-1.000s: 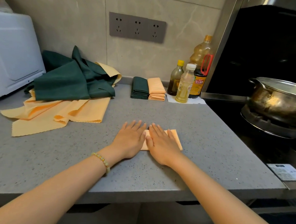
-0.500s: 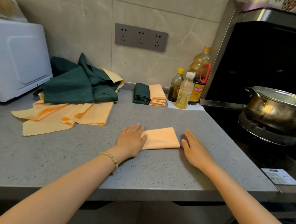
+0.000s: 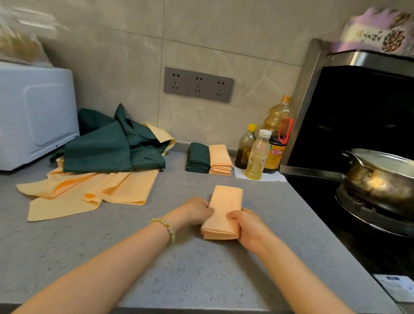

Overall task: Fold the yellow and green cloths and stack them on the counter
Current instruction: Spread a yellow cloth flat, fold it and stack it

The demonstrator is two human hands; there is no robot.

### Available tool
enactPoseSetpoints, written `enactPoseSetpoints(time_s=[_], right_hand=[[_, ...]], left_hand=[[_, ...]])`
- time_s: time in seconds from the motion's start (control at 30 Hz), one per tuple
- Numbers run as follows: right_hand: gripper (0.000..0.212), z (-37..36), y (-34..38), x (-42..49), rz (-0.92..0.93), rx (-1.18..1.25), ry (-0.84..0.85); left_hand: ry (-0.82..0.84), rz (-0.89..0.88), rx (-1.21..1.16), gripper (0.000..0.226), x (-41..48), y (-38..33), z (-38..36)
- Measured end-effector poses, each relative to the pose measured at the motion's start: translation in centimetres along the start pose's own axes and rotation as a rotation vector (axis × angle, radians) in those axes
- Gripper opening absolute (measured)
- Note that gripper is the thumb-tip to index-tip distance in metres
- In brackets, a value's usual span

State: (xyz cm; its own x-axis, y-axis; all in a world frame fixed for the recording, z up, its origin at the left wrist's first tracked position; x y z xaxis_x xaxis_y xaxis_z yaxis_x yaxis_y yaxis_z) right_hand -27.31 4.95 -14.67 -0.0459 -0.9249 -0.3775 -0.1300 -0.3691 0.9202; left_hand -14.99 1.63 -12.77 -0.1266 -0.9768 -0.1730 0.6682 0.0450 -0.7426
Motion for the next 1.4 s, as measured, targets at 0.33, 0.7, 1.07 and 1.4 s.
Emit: enactPoseSetpoints(time_s=[0.33,0.7,1.07,1.4], right_hand=[[0.046,-1.0,12.3,8.7,0.254,-0.144,0.083],[0.040,-0.1,19.1,23.9,0.452,-0.358,-0.315],[0.040,0.1,16.1,27.5,0.429,-0.556,-0.350],[0.032,-7.4,21.6,16.1,0.847,-0.628,-0.246]], left_hand=[[-0.035,0.066,-1.036,0.029,7.7,-2.9,7.1],[-0.317,0.025,-0.741,0.030,23.6,-5.4,10.8],[-0.343,0.090,-0.680,0.043,27.9,-2.1,8.8],[-0.460,-0.172,-0.506,0.039,19.7,-0.7,17.8]])
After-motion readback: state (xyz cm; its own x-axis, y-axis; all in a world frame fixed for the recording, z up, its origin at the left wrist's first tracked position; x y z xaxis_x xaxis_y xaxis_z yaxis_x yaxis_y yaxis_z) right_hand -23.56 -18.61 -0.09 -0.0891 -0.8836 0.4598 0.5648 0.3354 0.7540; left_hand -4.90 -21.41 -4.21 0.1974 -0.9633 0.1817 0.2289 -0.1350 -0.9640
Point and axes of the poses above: each hand's wrist, its own x-axis towards the middle knuckle, its own z-axis out of the back of the hand, y = z × x, the point moved 9 cm from there along x, towards the middle knuckle, and after that the axes turned 5 degrees about -x, right-handed, at the moved point
